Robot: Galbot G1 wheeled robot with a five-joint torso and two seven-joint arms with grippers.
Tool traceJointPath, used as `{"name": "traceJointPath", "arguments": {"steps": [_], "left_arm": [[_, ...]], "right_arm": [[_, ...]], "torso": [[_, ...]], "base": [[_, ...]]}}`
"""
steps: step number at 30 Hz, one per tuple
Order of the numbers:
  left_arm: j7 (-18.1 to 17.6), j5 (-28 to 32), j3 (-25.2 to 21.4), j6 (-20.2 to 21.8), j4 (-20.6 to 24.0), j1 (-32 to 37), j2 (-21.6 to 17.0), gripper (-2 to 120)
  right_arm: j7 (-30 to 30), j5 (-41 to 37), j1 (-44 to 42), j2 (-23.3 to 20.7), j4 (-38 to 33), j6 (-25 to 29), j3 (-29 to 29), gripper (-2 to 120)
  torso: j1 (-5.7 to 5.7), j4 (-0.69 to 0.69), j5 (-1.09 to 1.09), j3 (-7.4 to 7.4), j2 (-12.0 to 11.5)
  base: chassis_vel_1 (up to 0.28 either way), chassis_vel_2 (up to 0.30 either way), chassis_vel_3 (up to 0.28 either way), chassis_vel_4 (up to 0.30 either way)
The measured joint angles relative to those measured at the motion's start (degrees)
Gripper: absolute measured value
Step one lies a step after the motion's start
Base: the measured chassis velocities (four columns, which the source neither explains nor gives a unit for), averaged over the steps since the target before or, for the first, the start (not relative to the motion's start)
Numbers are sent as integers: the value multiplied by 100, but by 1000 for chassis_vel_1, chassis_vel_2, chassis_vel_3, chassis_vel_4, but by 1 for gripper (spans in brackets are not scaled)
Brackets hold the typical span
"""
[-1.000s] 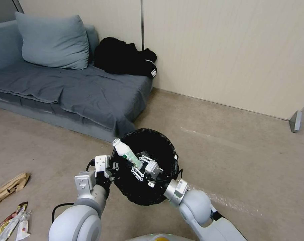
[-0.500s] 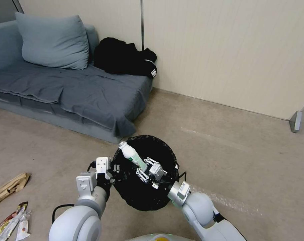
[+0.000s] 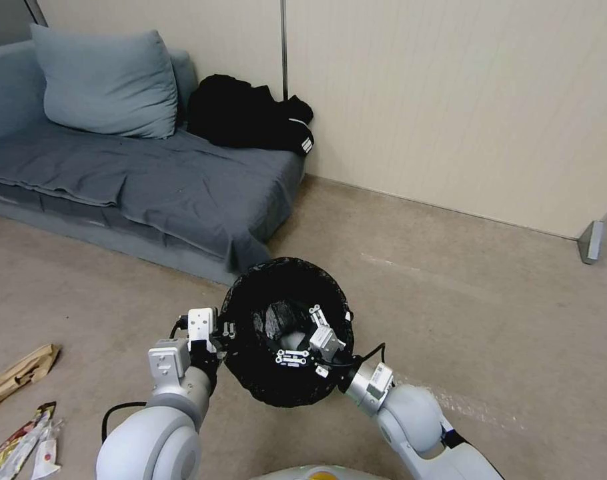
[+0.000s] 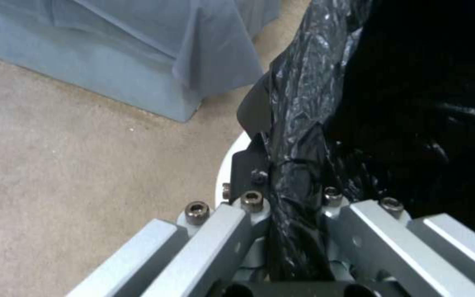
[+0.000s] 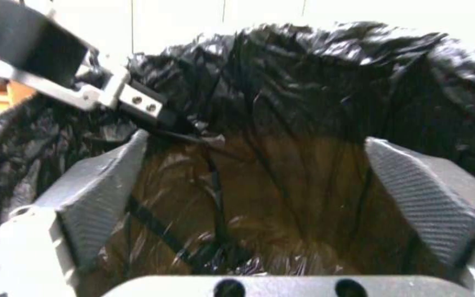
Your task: Pick up the trash bin, then pick up the garbage from the floor and place it into the trash bin.
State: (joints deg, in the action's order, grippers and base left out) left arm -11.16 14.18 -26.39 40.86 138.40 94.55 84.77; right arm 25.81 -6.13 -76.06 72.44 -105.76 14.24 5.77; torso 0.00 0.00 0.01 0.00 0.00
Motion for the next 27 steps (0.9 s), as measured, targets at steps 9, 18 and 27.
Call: {"name": "traceJointPath", "arguments": {"steps": [9, 18, 27], "left_arm": [[-2, -187, -42, -21, -43, 16, -21, 0], [-8, -219, -49, -36, -86, 19, -51, 0], [-19, -190, -97, -78, -105, 17, -108, 0]], "right_arm": [[-69, -106, -183, -179, -1046, 14, 404, 100], [-913, -553, -683, 139, -2614, -20, 1531, 100], [-1698, -370, -1671, 678, -2789, 183, 2566, 100]], "torso": [[0, 0, -1, 0, 0], [0, 0, -1, 0, 0], [0, -1, -1, 0, 0]], "base": [[0, 0, 0, 0], [0, 0, 0, 0], [0, 0, 0, 0]]}}
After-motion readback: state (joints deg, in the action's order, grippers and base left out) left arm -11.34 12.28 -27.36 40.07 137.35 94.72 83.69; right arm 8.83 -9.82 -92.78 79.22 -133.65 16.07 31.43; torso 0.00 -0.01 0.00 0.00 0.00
